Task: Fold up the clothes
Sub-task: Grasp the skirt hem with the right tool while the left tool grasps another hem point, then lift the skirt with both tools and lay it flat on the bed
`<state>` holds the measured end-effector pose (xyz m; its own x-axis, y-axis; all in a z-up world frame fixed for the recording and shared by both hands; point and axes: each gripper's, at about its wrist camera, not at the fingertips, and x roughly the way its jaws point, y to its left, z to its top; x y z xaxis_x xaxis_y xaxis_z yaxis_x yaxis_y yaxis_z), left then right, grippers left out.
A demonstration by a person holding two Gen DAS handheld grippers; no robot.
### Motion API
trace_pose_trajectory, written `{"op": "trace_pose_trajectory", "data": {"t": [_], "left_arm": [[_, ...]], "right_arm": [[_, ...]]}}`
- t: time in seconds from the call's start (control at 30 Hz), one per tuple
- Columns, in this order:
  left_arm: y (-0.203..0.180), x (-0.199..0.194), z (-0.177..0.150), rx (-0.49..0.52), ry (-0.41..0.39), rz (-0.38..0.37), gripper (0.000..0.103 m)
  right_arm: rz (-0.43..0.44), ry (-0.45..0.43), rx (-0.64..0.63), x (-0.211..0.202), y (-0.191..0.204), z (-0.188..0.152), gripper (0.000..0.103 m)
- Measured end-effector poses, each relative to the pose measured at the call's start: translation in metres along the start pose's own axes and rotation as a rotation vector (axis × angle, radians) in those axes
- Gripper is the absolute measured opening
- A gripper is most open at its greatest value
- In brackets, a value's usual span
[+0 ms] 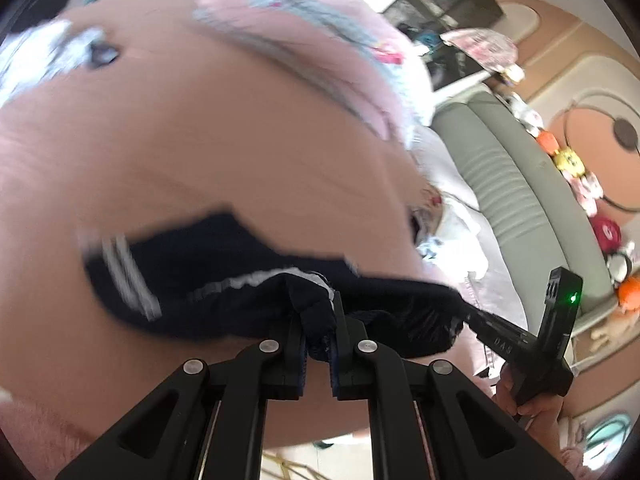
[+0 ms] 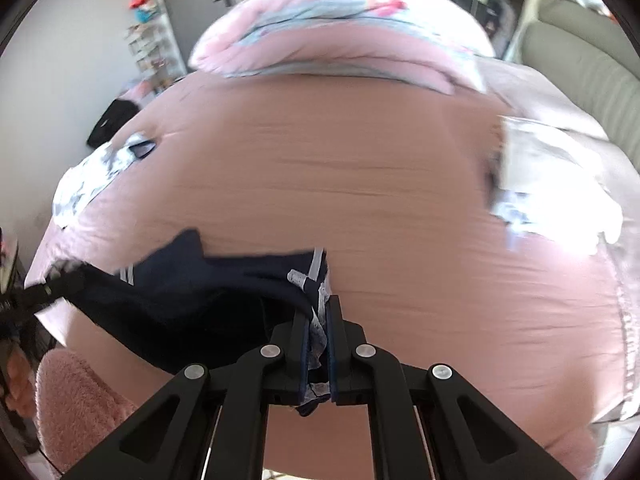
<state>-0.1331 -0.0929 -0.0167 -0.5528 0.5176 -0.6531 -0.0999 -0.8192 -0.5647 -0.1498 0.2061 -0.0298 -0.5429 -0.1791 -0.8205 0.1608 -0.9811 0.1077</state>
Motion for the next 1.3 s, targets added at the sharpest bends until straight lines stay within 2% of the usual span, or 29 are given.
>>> {"op": "trace_pose_trajectory", "data": {"t": [0.1,0.2,0.3,0.37,0.43,0.5,0.57,0.63,0.73,0.8,0.87,0.93,1.1,1.3], "left_arm": [[-0.046,-0.007,0.055,0.08,-0.055,-0.009,0.006],[-0.087,-0.038,0.095,0.167,-0.171,-0.038,0.006],[-0.113,-0.074,0.108,0.225,-0.271,-0.044,0.007],[-0.114,-0.085,0.102,0.223,-0.303,-0.052,0.007],[-0.102,-0.071,0.08,0.194,-0.264,-0.027,0.007],[-0.088,-0.044,0.055,0.141,-0.191,0.011,0.007],[-0.054,0.003,0.018,0.021,-0.059,0.039,0.007],[-0.017,0.047,-0.019,-0.095,0.071,0.067,0.007],[0.024,0.095,-0.062,-0.178,0.232,0.16,0.007],[0.04,0.106,-0.08,-0.235,0.283,0.176,0.008],[0.05,0.105,-0.091,-0.276,0.29,0.149,0.01],[0.046,0.1,-0.09,-0.244,0.28,0.149,0.013],[0.048,0.084,-0.085,-0.179,0.199,0.154,0.014],[0.045,0.066,-0.086,-0.162,0.055,0.102,0.014]], "right_arm": [[0.0,-0.05,0.049,-0.024,-0.029,0.032,0.005],[0.022,-0.209,0.049,-0.075,-0.033,0.072,0.005],[0.043,-0.374,0.045,-0.127,-0.038,0.094,0.005],[0.082,-0.428,0.075,-0.144,-0.046,0.094,0.005],[0.122,-0.448,0.113,-0.152,-0.056,0.086,0.005],[0.137,-0.379,0.144,-0.134,-0.066,0.056,0.005],[0.127,-0.252,0.174,-0.091,-0.071,0.017,0.005],[0.099,-0.083,0.197,-0.039,-0.076,-0.026,0.006],[0.087,0.246,0.263,0.047,-0.088,-0.098,0.009],[0.086,0.323,0.297,0.065,-0.092,-0.126,0.009],[0.117,0.295,0.347,0.058,-0.098,-0.137,0.017],[0.116,0.265,0.382,0.048,-0.103,-0.137,0.025],[0.078,0.181,0.402,0.033,-0.107,-0.133,0.026],[0.098,0.265,0.382,0.063,-0.086,-0.141,0.029]]}}
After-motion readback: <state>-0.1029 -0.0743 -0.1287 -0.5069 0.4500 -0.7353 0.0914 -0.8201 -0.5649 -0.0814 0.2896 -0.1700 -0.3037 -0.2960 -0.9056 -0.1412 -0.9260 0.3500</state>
